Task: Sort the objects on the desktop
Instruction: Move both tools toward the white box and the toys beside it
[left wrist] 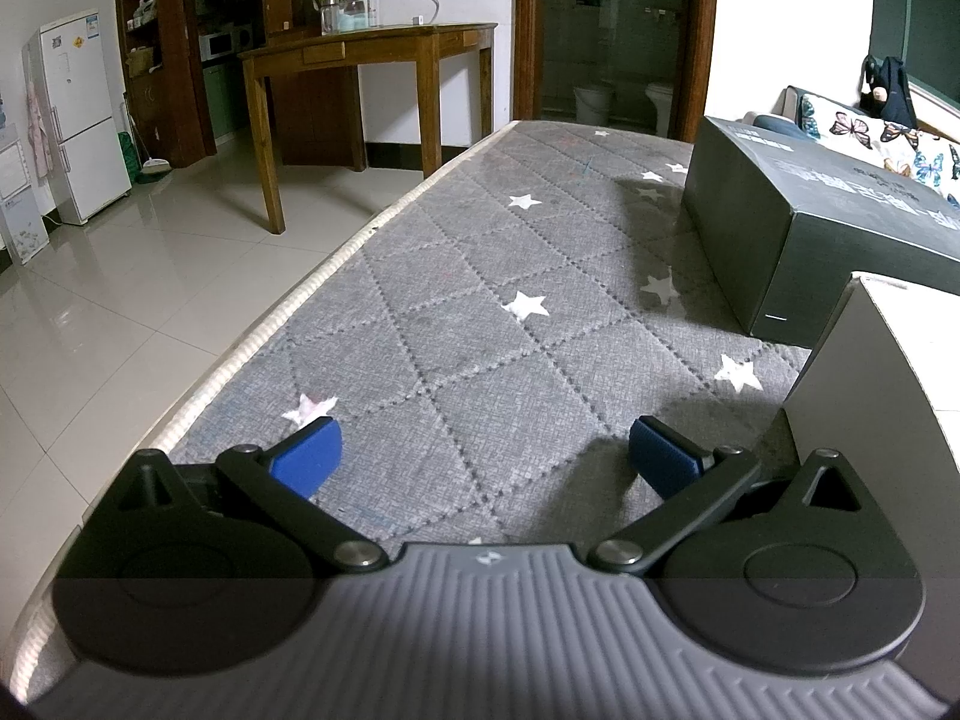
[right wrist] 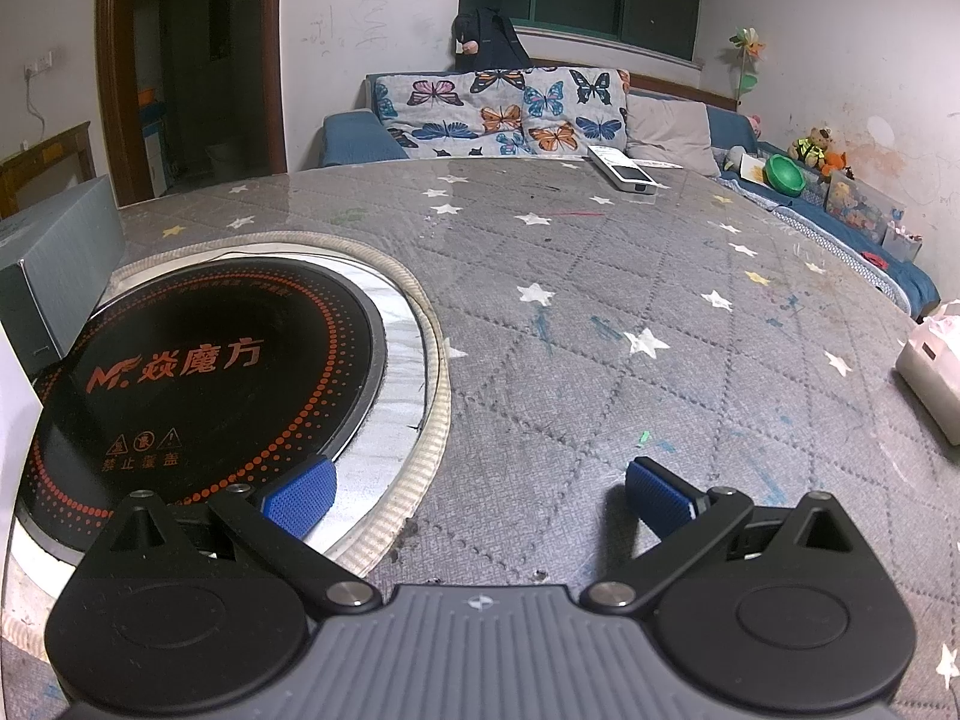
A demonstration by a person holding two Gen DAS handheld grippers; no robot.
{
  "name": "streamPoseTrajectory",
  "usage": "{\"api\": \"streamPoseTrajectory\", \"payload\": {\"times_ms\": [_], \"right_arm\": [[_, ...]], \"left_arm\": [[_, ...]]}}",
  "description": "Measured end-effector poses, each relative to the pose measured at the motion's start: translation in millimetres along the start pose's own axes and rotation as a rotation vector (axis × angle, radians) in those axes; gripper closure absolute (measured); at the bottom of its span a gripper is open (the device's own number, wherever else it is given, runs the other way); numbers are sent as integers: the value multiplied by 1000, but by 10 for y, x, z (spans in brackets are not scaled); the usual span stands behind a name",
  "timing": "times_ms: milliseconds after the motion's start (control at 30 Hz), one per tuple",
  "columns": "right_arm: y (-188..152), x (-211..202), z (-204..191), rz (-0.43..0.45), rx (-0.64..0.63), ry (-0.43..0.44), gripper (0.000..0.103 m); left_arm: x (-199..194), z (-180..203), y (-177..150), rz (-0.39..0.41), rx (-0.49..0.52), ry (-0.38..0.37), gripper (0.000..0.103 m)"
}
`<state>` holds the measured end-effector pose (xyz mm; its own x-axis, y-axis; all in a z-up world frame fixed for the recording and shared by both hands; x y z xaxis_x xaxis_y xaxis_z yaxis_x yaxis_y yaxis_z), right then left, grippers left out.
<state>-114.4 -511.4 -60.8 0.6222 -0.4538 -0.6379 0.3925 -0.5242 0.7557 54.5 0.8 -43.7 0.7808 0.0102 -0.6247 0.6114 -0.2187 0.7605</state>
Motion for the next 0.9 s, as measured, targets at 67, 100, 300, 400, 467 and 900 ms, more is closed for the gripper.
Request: {"api": "streamPoseTrajectory", "payload": {"times_ms": [67, 100, 300, 400, 467, 900], "right_arm": [[-4, -7, -2, -1, 2, 2, 0], [-1, -11, -1, -2, 3, 3, 0], [-22, -64, -2, -9, -10, 27, 0], [-42, -145, -9, -9, -15, 54, 0], [-46, -206, -20, -8, -17, 72, 0], [-232, -816, -276, 6, -122, 207, 0]], "left_arm": [[-2, -3, -2, -2, 0, 3, 0], [-3, -4, -4, -2, 0, 4, 0], [-10, -13, -11, -7, 0, 13, 0], [-78, -20, -7, -14, 14, 49, 0], [-126, -19, -12, -18, 34, 73, 0], [-648, -158, -229, -65, 67, 166, 0]]}}
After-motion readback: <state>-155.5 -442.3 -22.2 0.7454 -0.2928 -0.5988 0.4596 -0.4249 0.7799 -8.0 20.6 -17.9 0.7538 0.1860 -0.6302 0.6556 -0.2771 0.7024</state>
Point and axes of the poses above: each gripper's, at about its wrist camera, not at the fingertips, and x roughly the way its jaws point, z to its right, y to its top, the point moved 7 cm from there along x, roughly the way its jaws point, and after that the axes turned 12 degrees about x, right-handed, at the moved point
